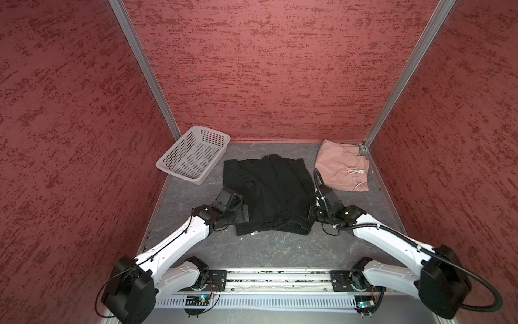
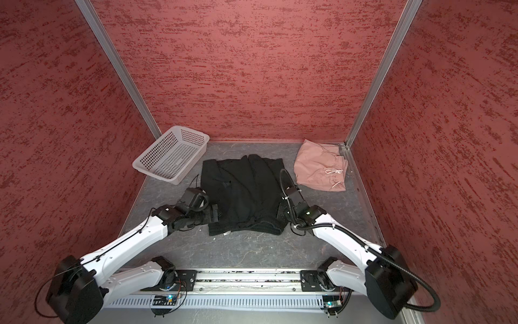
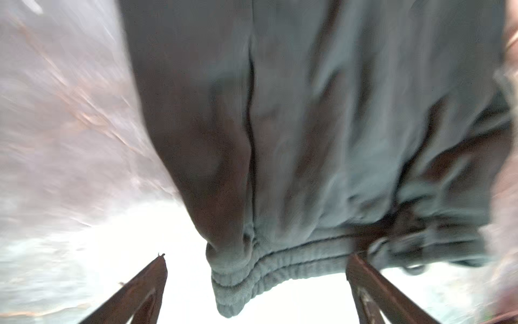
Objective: Fold and stack the shorts
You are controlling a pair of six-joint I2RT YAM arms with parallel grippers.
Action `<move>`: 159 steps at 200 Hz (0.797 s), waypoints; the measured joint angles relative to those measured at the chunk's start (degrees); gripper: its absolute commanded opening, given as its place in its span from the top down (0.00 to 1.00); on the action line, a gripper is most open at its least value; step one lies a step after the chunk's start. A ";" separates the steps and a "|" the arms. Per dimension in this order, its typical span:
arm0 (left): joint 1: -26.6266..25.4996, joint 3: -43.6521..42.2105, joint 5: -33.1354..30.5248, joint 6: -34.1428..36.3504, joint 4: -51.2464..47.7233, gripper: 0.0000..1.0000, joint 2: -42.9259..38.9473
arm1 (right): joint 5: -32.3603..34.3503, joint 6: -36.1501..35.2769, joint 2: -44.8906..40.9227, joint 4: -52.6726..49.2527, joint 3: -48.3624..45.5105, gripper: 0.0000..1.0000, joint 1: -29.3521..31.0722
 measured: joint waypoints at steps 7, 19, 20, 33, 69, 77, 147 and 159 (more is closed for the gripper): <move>2.08 0.81 0.50 0.81 -0.63 0.01 -0.76 | -0.63 -0.74 1.75 1.66 0.07 0.85 0.07; 4.81 1.62 1.29 1.88 -0.94 0.01 -1.09 | -1.81 -1.42 4.28 3.19 0.04 0.86 0.13; 4.94 1.64 1.36 1.95 -0.94 0.00 -1.07 | -1.92 -1.57 4.55 3.37 0.02 0.86 0.13; 6.10 1.66 2.64 2.49 -0.59 0.01 -0.13 | -2.47 -1.79 6.67 4.07 -0.31 0.87 0.24; 5.86 1.33 5.86 3.65 1.29 0.01 5.33 | -2.16 0.39 5.18 2.80 -5.33 0.87 1.84; 6.56 1.84 6.10 4.28 1.25 0.01 6.60 | -1.95 1.70 4.55 2.10 -6.71 0.87 3.17; 12.90 9.42 5.09 10.10 0.81 0.01 11.58 | -3.04 7.63 -0.44 -6.34 -4.57 0.82 10.49; 15.17 9.46 5.46 10.97 1.05 0.01 12.20 | -3.91 5.09 0.50 -4.46 -0.09 0.85 10.49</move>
